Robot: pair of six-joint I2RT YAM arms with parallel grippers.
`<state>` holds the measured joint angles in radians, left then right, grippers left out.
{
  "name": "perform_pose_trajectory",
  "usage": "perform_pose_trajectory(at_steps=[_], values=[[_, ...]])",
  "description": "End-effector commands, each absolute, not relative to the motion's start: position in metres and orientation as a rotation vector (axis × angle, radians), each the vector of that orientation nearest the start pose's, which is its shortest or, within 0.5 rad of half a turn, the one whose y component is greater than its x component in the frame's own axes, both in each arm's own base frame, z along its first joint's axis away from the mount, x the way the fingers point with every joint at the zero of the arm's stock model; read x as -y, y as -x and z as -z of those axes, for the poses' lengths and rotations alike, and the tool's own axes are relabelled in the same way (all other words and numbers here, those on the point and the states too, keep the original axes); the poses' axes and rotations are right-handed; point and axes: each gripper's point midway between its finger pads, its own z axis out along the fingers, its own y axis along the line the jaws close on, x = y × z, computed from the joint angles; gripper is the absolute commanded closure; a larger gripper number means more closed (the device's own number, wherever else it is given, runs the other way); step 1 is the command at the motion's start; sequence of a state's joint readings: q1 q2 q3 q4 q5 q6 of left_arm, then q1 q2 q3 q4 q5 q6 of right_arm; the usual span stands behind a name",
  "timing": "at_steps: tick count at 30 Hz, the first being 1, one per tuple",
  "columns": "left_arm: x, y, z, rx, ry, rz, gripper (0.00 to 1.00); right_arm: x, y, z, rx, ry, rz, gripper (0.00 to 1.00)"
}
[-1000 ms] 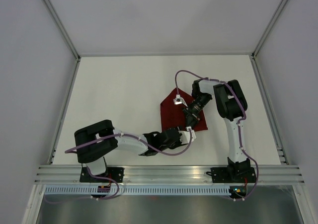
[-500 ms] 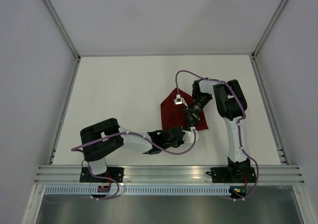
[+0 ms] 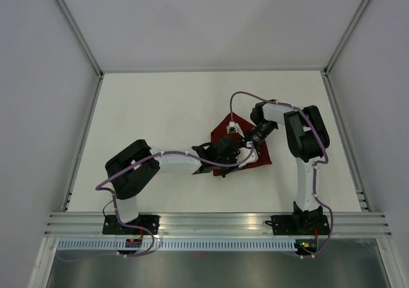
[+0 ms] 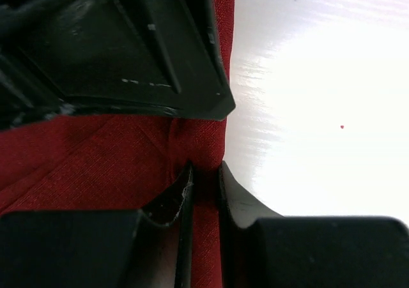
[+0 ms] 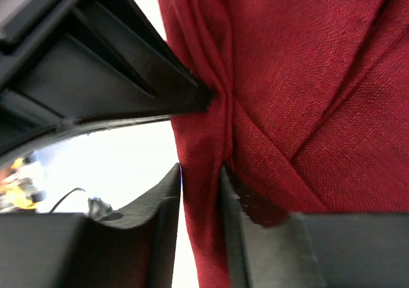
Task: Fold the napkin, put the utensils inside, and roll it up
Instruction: Roll the napkin at the center of the board.
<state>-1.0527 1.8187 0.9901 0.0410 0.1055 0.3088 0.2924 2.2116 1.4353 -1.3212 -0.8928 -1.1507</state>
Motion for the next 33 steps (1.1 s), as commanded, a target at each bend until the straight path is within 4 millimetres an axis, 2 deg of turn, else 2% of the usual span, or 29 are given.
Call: perform_pose_trajectory(at_steps=[1,2,4,5,6,8,13,15,19,21,23,24,26,28,29,31,32,33], values=[[0.391,-0.189,-0.015,-1.995,-1.598,0.732,0.98,-0.193,-0.277,-0.018,-2.201,1.625,-1.166,0.61],[0.395,-0.191,-0.017,-2.009,-1.586,0.749,0.98,-0.194,-0.291,-0.018,-2.168,1.617,-1.088,0.59],[0.396,-0.189,-0.017,-2.041,-1.585,0.792,0.98,-0.193,-0.298,-0.028,-2.181,1.551,-1.015,0.55],[0.395,-0.192,-0.017,-2.073,-1.572,0.8,0.98,-0.193,-0.312,-0.03,-2.155,1.527,-0.945,0.53],[0.396,-0.192,-0.017,-2.091,-1.564,0.815,0.98,-0.192,-0.313,-0.036,-2.161,1.489,-0.923,0.52],[0.397,-0.194,-0.019,-2.139,-1.543,0.859,0.98,-0.19,-0.329,-0.046,-2.125,1.445,-0.852,0.48],[0.4,-0.202,-0.028,-2.235,-1.486,0.963,0.98,-0.182,-0.349,-0.057,-2.124,1.299,-0.783,0.46],[0.396,-0.204,-0.026,-2.297,-1.464,0.986,0.98,-0.172,-0.355,-0.06,-2.14,1.232,-0.757,0.45],[0.4,-0.211,-0.034,-2.371,-1.401,1.068,0.98,-0.154,-0.378,-0.072,-2.13,1.083,-0.695,0.45],[0.4,-0.214,-0.039,-2.409,-1.374,1.119,0.98,-0.138,-0.386,-0.082,-2.133,0.996,-0.668,0.45],[0.399,-0.213,-0.036,-2.451,-1.368,1.141,0.98,-0.124,-0.393,-0.096,-2.095,0.94,-0.644,0.45],[0.4,-0.216,-0.042,-2.467,-1.352,1.166,0.98,-0.119,-0.392,-0.098,-2.09,0.927,-0.642,0.45],[0.398,-0.218,-0.035,-2.528,-1.329,1.171,0.98,-0.107,-0.389,-0.109,-2.061,0.919,-0.623,0.45],[0.396,-0.223,-0.033,-2.574,-1.306,1.192,0.98,-0.103,-0.378,-0.106,-2.048,0.951,-0.604,0.44],[0.396,-0.225,-0.032,-2.583,-1.301,1.192,0.98,-0.102,-0.373,-0.114,-2.021,0.97,-0.579,0.44],[0.395,-0.228,-0.033,-2.614,-1.285,1.2,0.98,-0.101,-0.356,-0.107,-2.007,1.028,-0.569,0.44],[0.394,-0.23,-0.029,-2.634,-1.276,1.206,0.98,-0.101,-0.35,-0.114,-1.974,1.045,-0.549,0.44],[0.395,-0.232,-0.032,-2.629,-1.269,1.226,0.98,-0.102,-0.336,-0.105,-1.981,1.069,-0.568,0.43]])
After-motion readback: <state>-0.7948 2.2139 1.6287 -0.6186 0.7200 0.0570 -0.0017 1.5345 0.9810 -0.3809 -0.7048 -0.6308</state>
